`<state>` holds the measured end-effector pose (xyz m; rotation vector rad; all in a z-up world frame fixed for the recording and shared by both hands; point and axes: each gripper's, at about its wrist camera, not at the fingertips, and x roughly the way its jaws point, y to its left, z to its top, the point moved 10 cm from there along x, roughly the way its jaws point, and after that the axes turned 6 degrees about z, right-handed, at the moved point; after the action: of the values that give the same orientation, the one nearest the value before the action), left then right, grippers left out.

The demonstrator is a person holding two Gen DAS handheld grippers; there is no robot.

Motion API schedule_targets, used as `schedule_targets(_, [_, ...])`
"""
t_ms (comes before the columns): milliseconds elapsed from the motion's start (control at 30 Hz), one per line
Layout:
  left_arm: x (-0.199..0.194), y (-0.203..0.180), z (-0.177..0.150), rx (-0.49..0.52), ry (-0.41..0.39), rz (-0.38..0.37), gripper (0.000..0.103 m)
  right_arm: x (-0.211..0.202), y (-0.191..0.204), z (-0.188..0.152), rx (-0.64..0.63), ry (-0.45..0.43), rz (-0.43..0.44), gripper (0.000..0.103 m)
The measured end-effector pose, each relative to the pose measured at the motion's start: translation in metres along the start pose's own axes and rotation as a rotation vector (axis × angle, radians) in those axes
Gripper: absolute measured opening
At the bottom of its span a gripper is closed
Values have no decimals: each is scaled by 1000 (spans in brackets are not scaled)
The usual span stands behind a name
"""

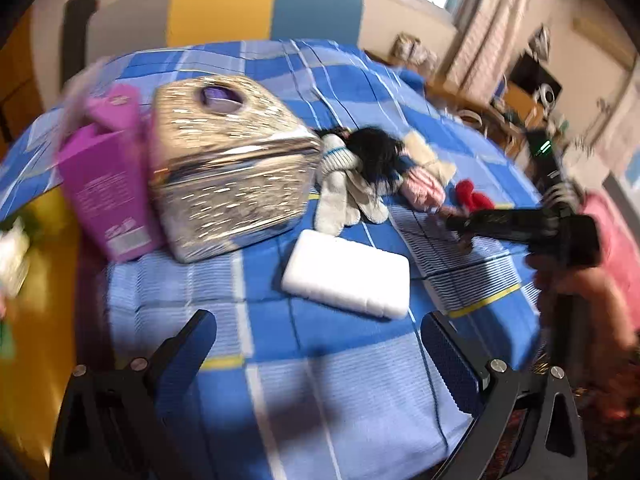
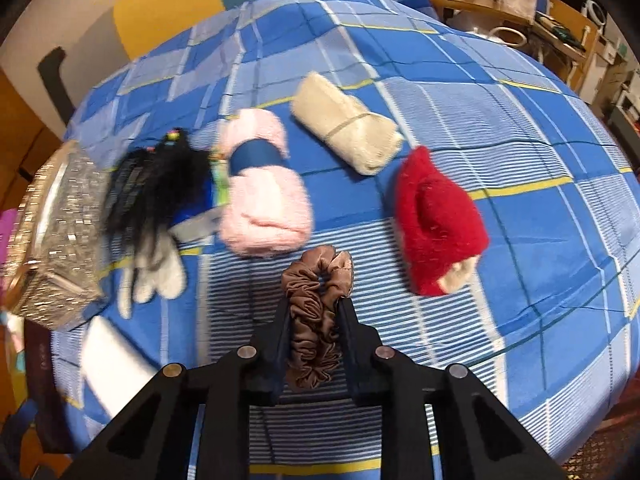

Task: Organize soft objects
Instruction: 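Grasp the brown satin scrunchie with the right gripper, then grasp the white rectangular block with the left gripper while the right holds the scrunchie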

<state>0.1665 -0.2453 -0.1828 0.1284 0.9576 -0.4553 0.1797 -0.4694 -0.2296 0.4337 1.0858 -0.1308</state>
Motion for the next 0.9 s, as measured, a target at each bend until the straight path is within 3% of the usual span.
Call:
schedule_targets(133, [37, -7, 11, 12, 40, 6, 103, -9, 3, 8, -6, -52, 23, 22])
schedule_targets(233, [62, -8, 11, -37, 99, -38, 103, -14, -3, 11, 33, -71, 38, 22])
schedule_targets(367, [56, -20, 3, -88, 106, -212, 103, -15, -11, 14, 63, -84, 35, 22])
schedule_targets(433, [41, -33, -7, -39, 116, -271, 103, -17, -14, 15, 76, -93, 40, 22])
schedule_targets(533, [9, -62, -35, 124, 136, -378, 103, -21, -17, 16, 105, -111, 56, 22])
schedule_targets(667, [-11, -66, -42, 239, 87, -312, 103, -26, -21, 17, 133, -125, 78, 22])
schedule_targets(767, [-5, -55, -19, 322, 4, -167, 103, -29, -20, 19, 128, -141, 72, 22])
schedule_targets(833, [9, -51, -7, 391, 11, -98, 103, -29, -20, 20, 129, -143, 75, 22])
schedule_targets(900, [21, -51, 0, 439, 44, -103, 103, -29, -22, 20, 134, -141, 66, 22])
